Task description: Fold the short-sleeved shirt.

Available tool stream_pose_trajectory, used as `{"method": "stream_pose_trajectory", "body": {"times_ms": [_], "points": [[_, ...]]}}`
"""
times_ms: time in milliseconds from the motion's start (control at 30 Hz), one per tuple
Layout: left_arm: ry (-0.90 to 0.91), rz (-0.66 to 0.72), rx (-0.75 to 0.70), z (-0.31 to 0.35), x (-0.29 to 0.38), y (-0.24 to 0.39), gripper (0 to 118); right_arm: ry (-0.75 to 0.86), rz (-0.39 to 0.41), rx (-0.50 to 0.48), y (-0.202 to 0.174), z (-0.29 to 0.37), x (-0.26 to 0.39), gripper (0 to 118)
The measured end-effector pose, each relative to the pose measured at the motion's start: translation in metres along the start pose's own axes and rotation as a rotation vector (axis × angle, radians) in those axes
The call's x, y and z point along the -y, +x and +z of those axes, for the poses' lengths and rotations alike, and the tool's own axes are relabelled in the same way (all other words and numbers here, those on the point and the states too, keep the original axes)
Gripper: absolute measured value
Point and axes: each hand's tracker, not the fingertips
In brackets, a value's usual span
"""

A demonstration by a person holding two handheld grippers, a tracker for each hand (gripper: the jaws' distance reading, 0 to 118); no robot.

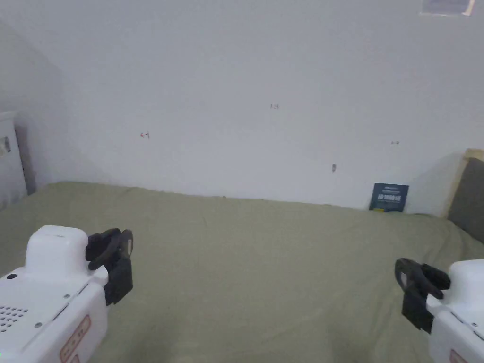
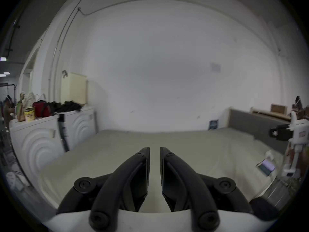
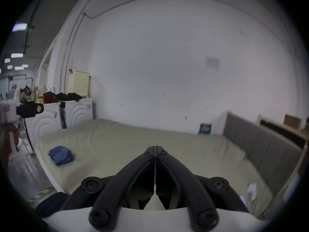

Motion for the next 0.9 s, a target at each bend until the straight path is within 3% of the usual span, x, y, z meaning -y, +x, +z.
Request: {"method": "stream_pose_trajectory", "body": {"times_ms": [67,133,167,233,267,367,533,667,733,767,800,867,900], "points": [[0.024,-0.069,0.03,0.001,-0.004,0.021,12,0.021,-0.012,0.003,0.004,0.012,-0.003,1],[0.003,-0.097,-0.041,0.001,-0.006,0.035,12,0.03,-0.032,0.049,0.004,0.026,-0.003,1],[0.008,-0.077,-0.033,0.002,-0.008,0.04,12,0.047,-0.079,0.081,0.004,0.032,-0.002,1],[0.023,-0.035,0.024,0.006,-0.012,0.046,12,0.075,-0.177,-0.002,0.012,0.034,-0.002,1],[0.028,-0.058,0.003,0.005,-0.01,0.048,12,0.061,-0.184,-0.036,0.012,0.033,-0.005,3],[-0.005,-0.074,0.002,0.002,-0.012,0.047,12,0.079,-0.118,0.062,0.01,0.034,-0.006,3],[0.006,-0.059,-0.022,-0.002,-0.012,0.044,12,0.067,-0.14,0.038,0.013,0.028,-0.007,6],[0.009,-0.053,-0.018,-0.003,-0.015,0.043,13,0.056,-0.146,0.013,0.011,0.025,-0.007,13],[0.001,-0.049,-0.002,-0.002,-0.016,0.044,14,0.047,-0.166,-0.007,0.01,0.025,-0.006,26],[-0.001,-0.052,-0.004,-0.003,-0.015,0.043,22,0.045,-0.175,-0.01,0.01,0.024,-0.006,40],[-0.002,-0.055,-0.008,-0.003,-0.015,0.044,38,0.046,-0.18,-0.012,0.012,0.023,-0.005,57],[0.0,-0.057,-0.006,-0.003,-0.015,0.045,88,0.043,-0.184,-0.014,0.011,0.022,-0.004,96],[0.007,-0.056,-0.007,-0.002,-0.014,0.046,95,0.039,-0.178,-0.016,0.009,0.021,-0.005,106]]}}
